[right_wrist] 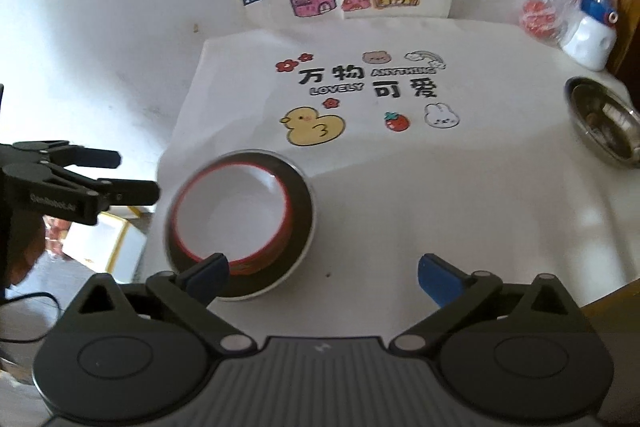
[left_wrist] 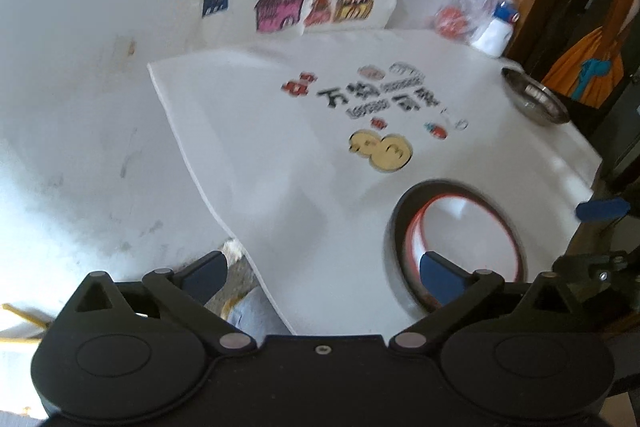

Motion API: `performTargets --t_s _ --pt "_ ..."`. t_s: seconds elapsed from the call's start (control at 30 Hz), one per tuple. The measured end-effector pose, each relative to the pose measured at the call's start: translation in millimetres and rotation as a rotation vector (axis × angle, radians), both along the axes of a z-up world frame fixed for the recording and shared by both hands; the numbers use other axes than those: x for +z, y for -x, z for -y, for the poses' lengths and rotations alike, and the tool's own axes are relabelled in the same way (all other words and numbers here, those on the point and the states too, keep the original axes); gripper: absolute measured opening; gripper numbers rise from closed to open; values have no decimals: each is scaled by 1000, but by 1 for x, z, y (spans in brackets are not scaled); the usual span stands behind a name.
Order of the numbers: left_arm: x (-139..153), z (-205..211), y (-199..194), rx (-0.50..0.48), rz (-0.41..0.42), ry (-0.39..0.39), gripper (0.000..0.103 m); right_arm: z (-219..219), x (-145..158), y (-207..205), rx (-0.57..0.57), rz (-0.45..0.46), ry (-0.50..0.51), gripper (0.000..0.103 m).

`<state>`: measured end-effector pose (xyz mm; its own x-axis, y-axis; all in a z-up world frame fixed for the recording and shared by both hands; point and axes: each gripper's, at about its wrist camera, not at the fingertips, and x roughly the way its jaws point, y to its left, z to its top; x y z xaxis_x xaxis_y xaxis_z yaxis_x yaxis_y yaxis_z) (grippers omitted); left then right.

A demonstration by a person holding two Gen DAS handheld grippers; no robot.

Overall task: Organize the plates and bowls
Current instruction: 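Move both tools to the rim of the steel mixing bowl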

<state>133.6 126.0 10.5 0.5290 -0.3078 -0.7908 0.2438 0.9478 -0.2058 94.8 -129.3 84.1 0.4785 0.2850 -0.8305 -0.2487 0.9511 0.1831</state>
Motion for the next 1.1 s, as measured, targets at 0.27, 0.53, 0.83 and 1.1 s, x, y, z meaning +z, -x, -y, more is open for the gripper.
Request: performTargets --t_s 0.27,0.53,0.83,1.1 --pt "-7 -8 -12 11 -89 -17 102 7 -8 -12 -21 -71 25 103" --pt "-9 2 -19 -20 -135 -53 102 10 -15 -24 -48 -150 17 103" --pt "-11 6 -29 -12 -205 -30 102 8 -23 -33 -36 -172 14 103" --pt "-15 10 -36 7 -228 2 102 11 -30 -37 -51 -192 -4 103"
